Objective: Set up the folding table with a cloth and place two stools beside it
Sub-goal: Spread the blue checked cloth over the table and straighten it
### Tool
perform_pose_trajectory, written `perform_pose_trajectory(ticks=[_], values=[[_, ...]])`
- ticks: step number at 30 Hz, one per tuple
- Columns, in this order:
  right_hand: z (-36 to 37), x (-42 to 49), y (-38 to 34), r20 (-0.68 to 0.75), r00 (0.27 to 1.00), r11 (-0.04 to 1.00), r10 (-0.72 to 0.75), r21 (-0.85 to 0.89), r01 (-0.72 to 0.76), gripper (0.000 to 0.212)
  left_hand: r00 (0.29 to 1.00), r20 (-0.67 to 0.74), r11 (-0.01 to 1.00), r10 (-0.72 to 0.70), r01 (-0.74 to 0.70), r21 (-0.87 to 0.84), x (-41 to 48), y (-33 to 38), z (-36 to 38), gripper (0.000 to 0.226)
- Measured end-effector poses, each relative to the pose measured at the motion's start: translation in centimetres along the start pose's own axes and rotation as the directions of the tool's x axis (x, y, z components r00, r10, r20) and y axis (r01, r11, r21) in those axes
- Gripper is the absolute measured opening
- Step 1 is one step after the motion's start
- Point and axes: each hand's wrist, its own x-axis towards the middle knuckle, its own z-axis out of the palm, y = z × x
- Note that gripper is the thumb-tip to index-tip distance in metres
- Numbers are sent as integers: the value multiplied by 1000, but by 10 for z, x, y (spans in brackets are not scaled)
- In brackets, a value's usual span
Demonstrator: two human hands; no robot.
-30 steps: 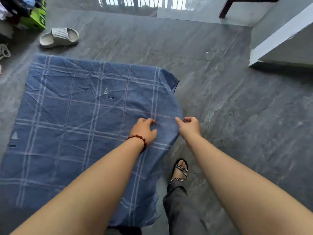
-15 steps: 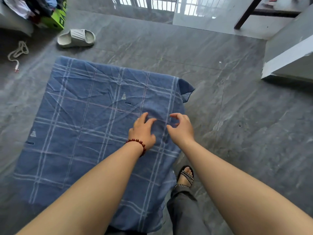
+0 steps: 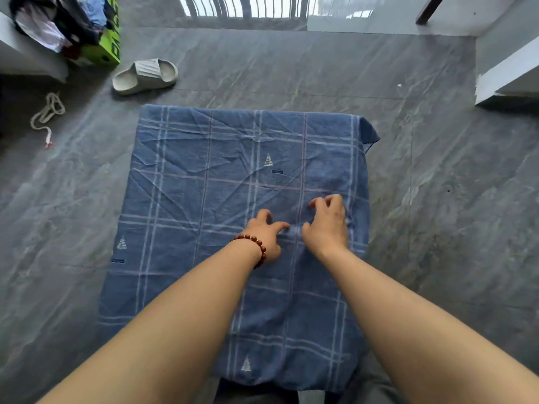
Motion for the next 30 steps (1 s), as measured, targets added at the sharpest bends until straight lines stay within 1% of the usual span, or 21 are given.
perform_pose_trajectory(ticks=[4, 9, 13, 15, 19, 26, 28, 30], values=[[25, -24, -16, 152, 988, 997, 27, 69, -38, 40, 1000, 12, 1000, 4, -4, 15, -15, -30, 5, 61], [46, -56, -20, 263, 965, 996, -6, 91, -19, 47, 1000, 11, 1000, -6, 6, 21, -31, -50, 15, 59], [56, -75, -12, 337, 941, 992, 15, 112, -56, 49, 1000, -11, 1000, -15, 16, 24, -41, -55, 30, 64], [61, -85, -4, 343, 939, 992, 14, 111, -56, 46, 999, -23, 1000, -23, 23, 19, -46, -56, 39, 61], [67, -105, 18, 325, 946, 999, 1, 49, -17, 39, 998, -37, 999, -42, 42, -15, -63, -57, 69, 53], [75, -155, 69, 293, 956, 999, 12, -47, 2, 34, 999, -45, 996, -28, 24, -82, -99, -60, 133, 59], [79, -170, 78, 290, 957, 998, 18, -67, 1, 32, 999, -44, 996, -23, 19, -83, -108, -61, 145, 60], [84, -183, 86, 274, 962, 999, 20, -52, -6, 31, 998, -53, 998, -14, 11, -55, -115, -63, 155, 58]])
